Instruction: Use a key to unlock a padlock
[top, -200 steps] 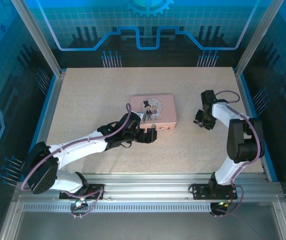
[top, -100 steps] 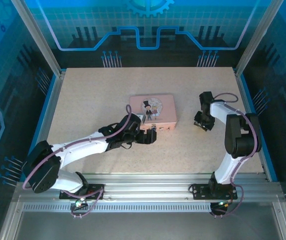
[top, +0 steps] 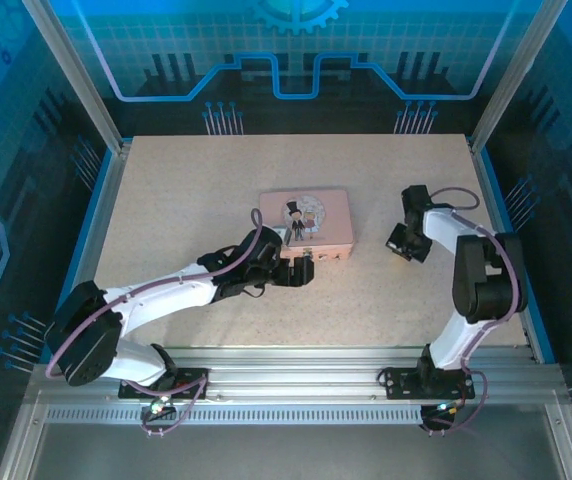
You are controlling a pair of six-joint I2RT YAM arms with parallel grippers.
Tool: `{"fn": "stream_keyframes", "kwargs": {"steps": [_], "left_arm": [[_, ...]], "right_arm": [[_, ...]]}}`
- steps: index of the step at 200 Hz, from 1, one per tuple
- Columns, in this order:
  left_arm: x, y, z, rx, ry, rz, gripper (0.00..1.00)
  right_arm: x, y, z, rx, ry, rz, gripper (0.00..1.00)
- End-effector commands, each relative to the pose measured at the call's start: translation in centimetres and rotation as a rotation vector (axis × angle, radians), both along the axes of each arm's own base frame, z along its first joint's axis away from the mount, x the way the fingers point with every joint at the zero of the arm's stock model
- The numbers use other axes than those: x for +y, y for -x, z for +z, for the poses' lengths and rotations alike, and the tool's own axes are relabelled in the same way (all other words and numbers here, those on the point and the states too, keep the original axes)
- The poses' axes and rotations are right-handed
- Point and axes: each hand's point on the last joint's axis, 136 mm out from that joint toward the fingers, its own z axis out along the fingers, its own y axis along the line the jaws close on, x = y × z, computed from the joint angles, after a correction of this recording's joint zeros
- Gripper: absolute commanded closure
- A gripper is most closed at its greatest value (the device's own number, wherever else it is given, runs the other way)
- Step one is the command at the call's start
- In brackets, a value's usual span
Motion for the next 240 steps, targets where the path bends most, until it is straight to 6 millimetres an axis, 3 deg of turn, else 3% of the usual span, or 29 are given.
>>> {"fn": "stream_keyframes", "kwargs": {"steps": [1, 29, 68, 109, 141, 189, 240], "left_arm": [[0.2, -1.2, 1.8, -0.015, 0.084, 0.044, 0.1], [0.5, -2.6, 4.4, -0.028, 0.186, 0.047, 0.09], [0.9, -4.8, 9.6, -0.104, 0.363, 0.006, 0.06], [0.6, -5.3, 15.1, -0.222, 0.463, -0.121, 0.01], [0.0, -4.7, 17.5, -0.304, 0.454, -0.235, 0.01], [-0.7, -3.5, 19.3, -0.364, 0.494, -0.356, 0.08], [-1.8, -2.1, 20.3, -0.372, 0.618, -0.466, 0.16]], "right_arm": [[1.1, -0.1, 4.2, -0.107, -0.067, 0.079, 1.0], [3.6, -0.3, 8.9, -0.204, -0.169, 0.197, 1.0], [9.8, 0.2, 14.4, -0.293, -0.426, 0.441, 1.0], [16.4, 2.7, 19.1, -0.342, -0.609, 0.714, 1.0], [20.6, 5.4, 22.3, -0.382, -0.724, 0.893, 1.0], [23.3, 8.5, 25.0, -0.4, -0.847, 1.015, 0.99], [23.8, 9.3, 26.0, -0.415, -0.917, 1.011, 0.99]]}}
